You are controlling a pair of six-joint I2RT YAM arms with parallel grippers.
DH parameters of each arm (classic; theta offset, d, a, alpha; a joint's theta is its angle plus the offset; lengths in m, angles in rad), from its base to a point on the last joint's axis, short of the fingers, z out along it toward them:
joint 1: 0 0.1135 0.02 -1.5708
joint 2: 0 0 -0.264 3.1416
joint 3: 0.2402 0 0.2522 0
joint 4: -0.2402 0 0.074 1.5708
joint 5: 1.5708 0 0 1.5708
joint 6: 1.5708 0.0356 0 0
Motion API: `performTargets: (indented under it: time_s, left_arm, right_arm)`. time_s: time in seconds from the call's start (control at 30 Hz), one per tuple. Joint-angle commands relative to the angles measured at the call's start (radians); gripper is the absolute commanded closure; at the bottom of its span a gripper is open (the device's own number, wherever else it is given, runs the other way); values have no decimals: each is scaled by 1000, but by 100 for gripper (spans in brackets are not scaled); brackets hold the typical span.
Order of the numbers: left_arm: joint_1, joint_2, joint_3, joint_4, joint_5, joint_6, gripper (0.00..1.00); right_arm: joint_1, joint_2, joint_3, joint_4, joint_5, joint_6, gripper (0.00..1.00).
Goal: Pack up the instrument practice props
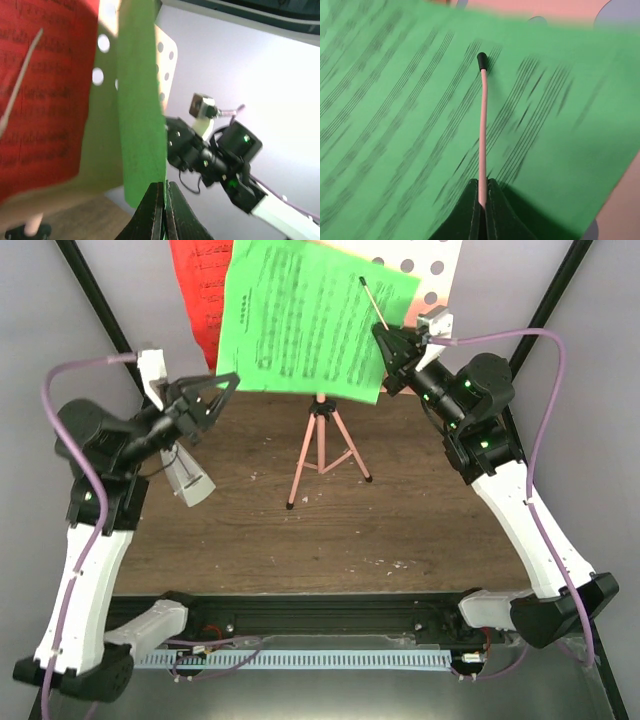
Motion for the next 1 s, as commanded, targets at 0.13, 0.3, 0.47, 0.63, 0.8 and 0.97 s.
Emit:
performTargets:
  time_s: [0.13,0.3,0.47,0.63,0.8,0.97]
  left_arm:
    - [51,-314,-294,-214,57,-18,100]
    - [51,-448,-473,-347,39,-71,100]
    - [51,-545,-692,-381,-16,-112,100]
    - [51,-609,-872,-405,-121,-128,100]
    - [53,-655,-1027,-474,-239,-154,100]
    - [56,-714,-1078,-650,-486,-229,100]
  right_arm:
    - [10,19,-6,-30,20,14,99]
    - [10,13,-3,-35,8,16,87]
    - [10,-19,-14,-36,-20,16,68]
    - [10,-84,-61,-28,-29,12,39]
    - [10,-169,-159,4,-13,9,20]
    - [10,-251,-253,16,38,-4,1]
